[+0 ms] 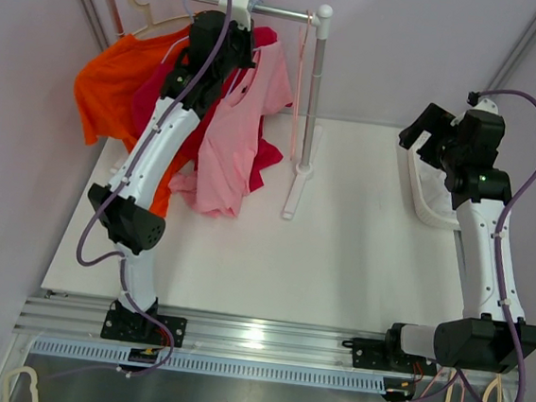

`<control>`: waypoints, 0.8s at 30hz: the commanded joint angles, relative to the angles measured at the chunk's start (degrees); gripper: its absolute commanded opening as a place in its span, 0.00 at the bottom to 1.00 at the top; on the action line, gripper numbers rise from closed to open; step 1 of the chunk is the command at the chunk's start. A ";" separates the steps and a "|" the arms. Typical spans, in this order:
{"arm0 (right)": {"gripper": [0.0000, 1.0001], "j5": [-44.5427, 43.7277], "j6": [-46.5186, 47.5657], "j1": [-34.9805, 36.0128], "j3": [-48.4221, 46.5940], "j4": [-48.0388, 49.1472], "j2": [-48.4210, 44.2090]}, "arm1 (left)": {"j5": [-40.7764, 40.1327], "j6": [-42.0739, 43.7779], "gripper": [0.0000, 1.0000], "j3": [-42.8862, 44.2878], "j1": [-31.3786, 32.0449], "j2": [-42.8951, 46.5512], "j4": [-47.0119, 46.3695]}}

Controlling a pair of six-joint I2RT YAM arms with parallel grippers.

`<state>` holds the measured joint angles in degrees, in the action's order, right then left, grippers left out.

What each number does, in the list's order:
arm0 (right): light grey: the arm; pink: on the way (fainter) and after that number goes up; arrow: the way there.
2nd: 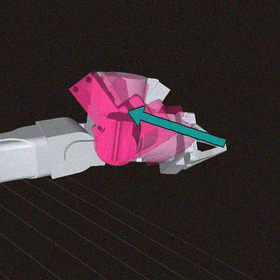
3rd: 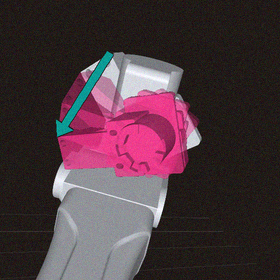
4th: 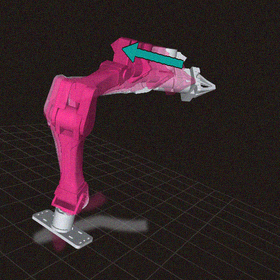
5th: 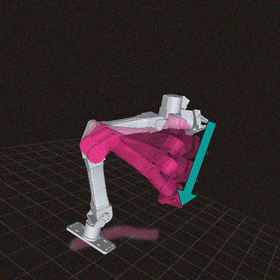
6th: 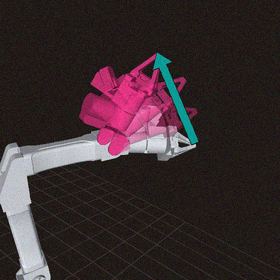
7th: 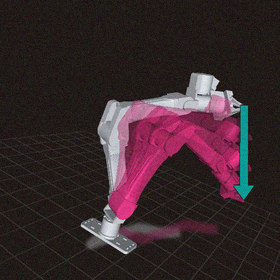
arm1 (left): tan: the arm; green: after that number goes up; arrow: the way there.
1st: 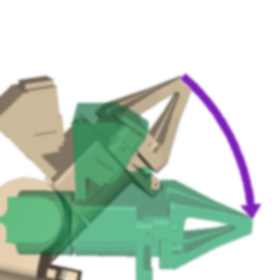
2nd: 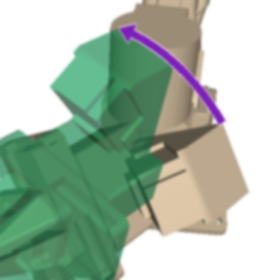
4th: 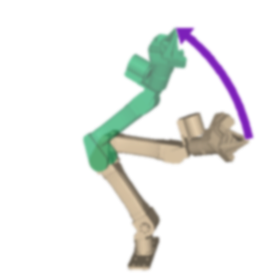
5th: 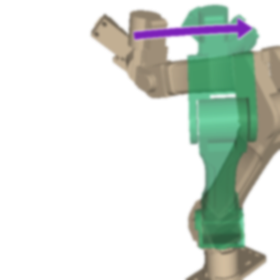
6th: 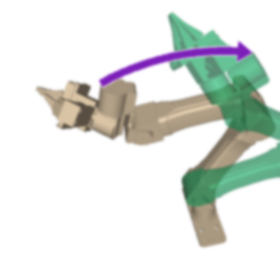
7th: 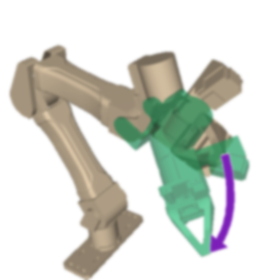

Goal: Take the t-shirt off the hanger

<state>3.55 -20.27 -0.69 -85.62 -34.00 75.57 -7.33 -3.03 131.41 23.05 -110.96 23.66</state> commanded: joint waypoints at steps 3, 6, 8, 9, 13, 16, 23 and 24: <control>0.99 1.19 1.20 0.34 0.02 0.95 -2.62 | 1.01 -0.23 0.01 5.08 -0.37 3.11 -1.95; 0.99 2.95 1.46 0.42 0.37 1.04 -3.24 | -1.19 -0.22 0.01 4.91 -0.37 5.57 -1.95; 1.00 4.44 1.73 0.51 0.90 1.65 -3.94 | -3.55 -1.45 0.01 4.82 -0.37 6.80 -0.55; 0.99 4.53 1.81 0.51 0.98 1.65 -4.11 | -4.87 -1.89 0.01 4.82 -0.37 7.85 0.24; 0.99 5.06 2.25 2.62 1.07 1.04 -5.34 | -10.23 -4.17 0.01 -0.86 -0.37 12.51 1.39; 0.99 7.43 3.04 3.84 1.34 0.69 -6.05 | -13.74 -5.93 0.01 -5.54 -0.28 16.82 0.86; 1.00 19.11 7.17 16.75 8.80 10.08 -10.44 | -34.73 -16.91 0.01 -11.62 4.10 21.75 9.71; 1.00 20.60 7.35 18.86 10.37 11.31 -10.53 | -38.59 -18.75 0.00 -11.62 5.15 22.01 11.48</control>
<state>16.53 -15.59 13.50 -77.62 -29.10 66.67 -31.51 -14.63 120.31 24.88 -91.02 30.68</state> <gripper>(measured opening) 0.993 0.036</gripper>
